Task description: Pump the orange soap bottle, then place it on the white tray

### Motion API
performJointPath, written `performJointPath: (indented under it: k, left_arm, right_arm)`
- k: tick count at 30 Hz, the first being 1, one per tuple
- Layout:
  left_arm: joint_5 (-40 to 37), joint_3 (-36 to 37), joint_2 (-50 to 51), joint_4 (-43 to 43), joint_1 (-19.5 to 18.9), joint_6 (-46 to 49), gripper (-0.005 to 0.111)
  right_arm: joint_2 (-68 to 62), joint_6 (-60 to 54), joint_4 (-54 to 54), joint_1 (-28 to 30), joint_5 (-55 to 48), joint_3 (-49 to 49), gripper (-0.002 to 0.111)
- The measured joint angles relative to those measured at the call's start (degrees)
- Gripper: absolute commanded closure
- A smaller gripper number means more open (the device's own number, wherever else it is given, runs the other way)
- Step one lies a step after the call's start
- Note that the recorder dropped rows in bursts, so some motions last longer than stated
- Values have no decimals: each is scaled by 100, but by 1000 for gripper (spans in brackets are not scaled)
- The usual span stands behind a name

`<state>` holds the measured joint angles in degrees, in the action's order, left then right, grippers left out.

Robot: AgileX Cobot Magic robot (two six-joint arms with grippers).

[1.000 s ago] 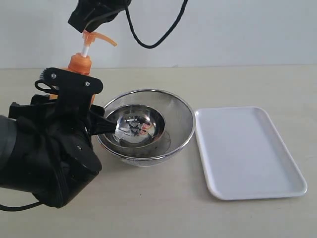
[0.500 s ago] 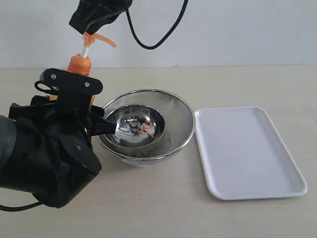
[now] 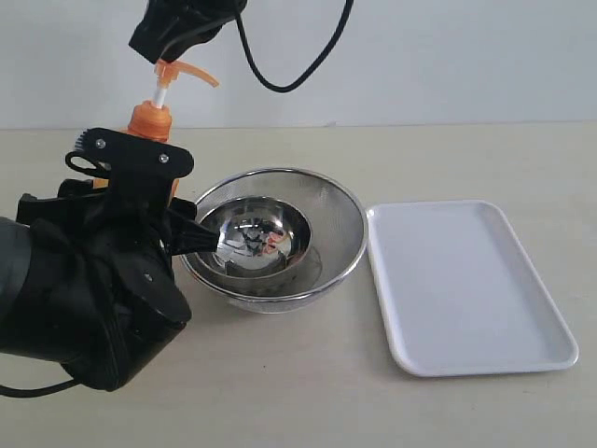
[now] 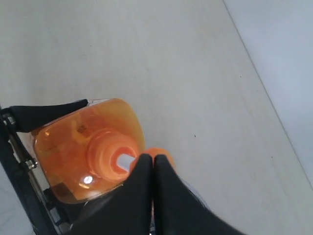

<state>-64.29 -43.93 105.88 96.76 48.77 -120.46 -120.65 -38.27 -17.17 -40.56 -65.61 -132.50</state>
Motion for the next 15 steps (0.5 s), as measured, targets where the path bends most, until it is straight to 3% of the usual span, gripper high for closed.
performJointPath:
  k: [15]
  left_arm:
    - [-1,25,14,-32,0,34,102]
  right_arm:
    - [-203,0,103,12,219,-46,109]
